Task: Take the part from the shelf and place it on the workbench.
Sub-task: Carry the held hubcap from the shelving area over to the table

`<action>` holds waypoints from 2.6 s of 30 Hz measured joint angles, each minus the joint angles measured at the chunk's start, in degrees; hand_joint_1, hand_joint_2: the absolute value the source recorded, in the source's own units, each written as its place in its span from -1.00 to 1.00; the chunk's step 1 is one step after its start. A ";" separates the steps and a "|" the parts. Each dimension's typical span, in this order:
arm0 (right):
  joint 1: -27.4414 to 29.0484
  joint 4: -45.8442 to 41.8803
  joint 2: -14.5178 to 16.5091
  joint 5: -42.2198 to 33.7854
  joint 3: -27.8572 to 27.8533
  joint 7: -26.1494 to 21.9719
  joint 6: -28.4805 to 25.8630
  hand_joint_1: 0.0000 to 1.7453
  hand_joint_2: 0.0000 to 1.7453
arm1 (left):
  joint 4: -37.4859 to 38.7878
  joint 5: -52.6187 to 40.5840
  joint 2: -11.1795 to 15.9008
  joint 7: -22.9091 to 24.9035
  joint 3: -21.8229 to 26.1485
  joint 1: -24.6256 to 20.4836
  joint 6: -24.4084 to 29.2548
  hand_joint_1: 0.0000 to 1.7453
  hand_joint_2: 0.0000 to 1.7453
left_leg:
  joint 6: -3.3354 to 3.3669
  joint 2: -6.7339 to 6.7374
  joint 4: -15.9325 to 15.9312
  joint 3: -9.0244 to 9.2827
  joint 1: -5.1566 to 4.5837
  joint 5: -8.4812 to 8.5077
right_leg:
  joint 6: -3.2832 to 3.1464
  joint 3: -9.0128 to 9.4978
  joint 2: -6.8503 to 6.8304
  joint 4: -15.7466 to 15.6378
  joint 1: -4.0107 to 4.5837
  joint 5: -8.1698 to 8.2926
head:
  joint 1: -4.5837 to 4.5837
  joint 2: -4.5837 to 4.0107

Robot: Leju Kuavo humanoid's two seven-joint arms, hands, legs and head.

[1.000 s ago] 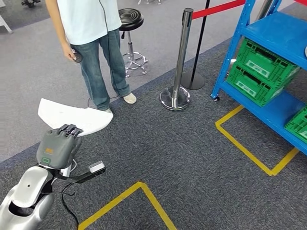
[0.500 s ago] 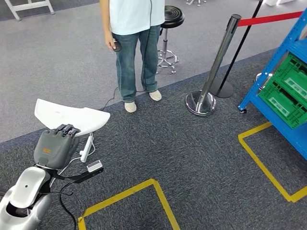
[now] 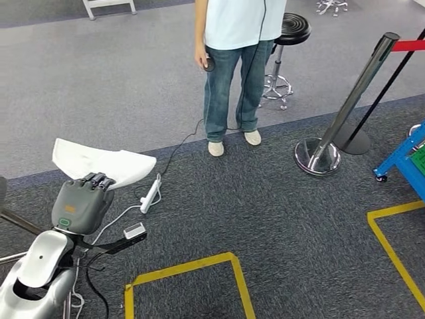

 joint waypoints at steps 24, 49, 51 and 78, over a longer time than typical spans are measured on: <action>0.05 -0.01 0.61 -8.10 -0.02 0.27 -0.01 -1.00 -1.00 | 0.08 0.58 -0.19 0.01 0.39 0.52 0.53 1.00 1.00 | 1.71 0.78 -1.37 1.88 -0.02 -0.20 | 1.61 -3.63 0.58 6.69 -0.28 -1.78 | 0.74 0.00; -0.07 -0.02 1.14 -9.25 -0.02 0.36 -0.43 -1.00 -1.00 | 0.02 0.64 -0.21 -0.02 1.37 0.97 0.75 1.00 1.00 | 1.67 5.68 -1.76 1.95 0.07 -0.28 | 2.66 -5.45 -2.95 12.77 -0.11 -7.57 | 0.91 0.00; -0.08 -0.02 1.14 -10.73 -0.02 0.37 -0.43 -1.00 -1.00 | 0.02 0.64 -0.22 -0.02 1.35 1.01 0.74 1.00 1.00 | 1.72 4.18 -1.74 1.96 0.05 -0.26 | 2.62 -7.98 -2.64 17.36 -0.11 -8.33 | 0.92 0.00; -0.29 -0.02 1.65 -12.33 -0.03 0.40 -0.52 -1.00 -1.00 | 0.28 -0.28 -0.32 1.01 1.33 0.10 -1.54 1.00 1.00 | 1.28 6.90 -1.80 2.58 0.14 -0.82 | 2.70 -2.93 -4.74 6.46 -0.24 -4.50 | 0.77 0.00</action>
